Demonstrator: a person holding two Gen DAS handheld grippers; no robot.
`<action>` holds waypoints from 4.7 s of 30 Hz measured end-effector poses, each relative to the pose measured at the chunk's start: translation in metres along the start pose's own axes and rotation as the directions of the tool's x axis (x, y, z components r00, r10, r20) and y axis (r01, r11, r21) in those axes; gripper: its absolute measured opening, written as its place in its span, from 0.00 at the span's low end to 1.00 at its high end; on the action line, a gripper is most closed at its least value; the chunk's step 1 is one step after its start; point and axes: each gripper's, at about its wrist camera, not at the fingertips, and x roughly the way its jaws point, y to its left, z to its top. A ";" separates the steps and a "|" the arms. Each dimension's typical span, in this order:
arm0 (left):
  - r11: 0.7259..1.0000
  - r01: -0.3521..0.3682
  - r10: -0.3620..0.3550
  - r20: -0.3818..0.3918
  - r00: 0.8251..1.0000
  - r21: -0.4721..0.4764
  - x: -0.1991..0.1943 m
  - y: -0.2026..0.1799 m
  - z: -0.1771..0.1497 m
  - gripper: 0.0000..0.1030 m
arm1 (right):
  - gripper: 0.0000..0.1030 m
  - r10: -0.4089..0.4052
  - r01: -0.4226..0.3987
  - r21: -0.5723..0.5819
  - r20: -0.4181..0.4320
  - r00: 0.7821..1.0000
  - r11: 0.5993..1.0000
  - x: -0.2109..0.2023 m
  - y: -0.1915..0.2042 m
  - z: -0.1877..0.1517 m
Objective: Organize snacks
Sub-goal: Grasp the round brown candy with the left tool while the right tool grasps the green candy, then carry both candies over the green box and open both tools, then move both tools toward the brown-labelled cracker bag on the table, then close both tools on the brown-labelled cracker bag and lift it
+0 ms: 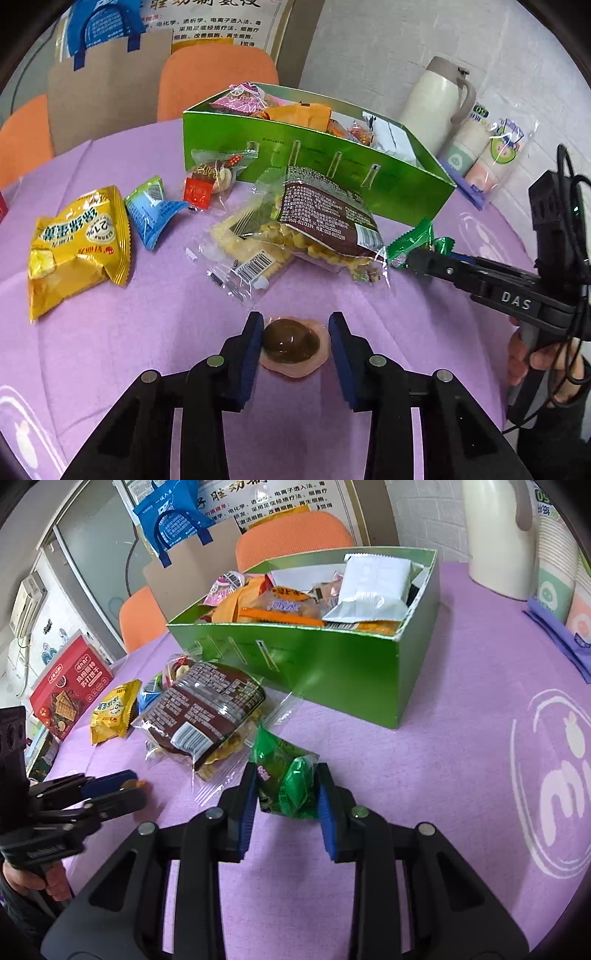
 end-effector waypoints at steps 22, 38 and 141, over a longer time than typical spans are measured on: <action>0.962 0.258 -0.238 0.196 0.951 -0.084 -0.029 -0.023 0.143 0.36 | 0.30 -0.063 0.070 -0.021 0.227 0.972 0.997 -0.029 -0.001 0.089; 0.978 0.145 -0.127 0.126 0.984 -0.149 0.042 -0.019 0.163 0.82 | 0.96 -0.145 0.185 -0.171 0.223 0.964 0.968 0.000 -0.004 0.080; 0.981 0.105 -0.106 0.001 0.994 -0.162 -0.002 -0.003 0.006 0.53 | 0.36 0.103 -0.108 -0.222 -0.038 0.994 0.969 -0.004 0.073 -0.028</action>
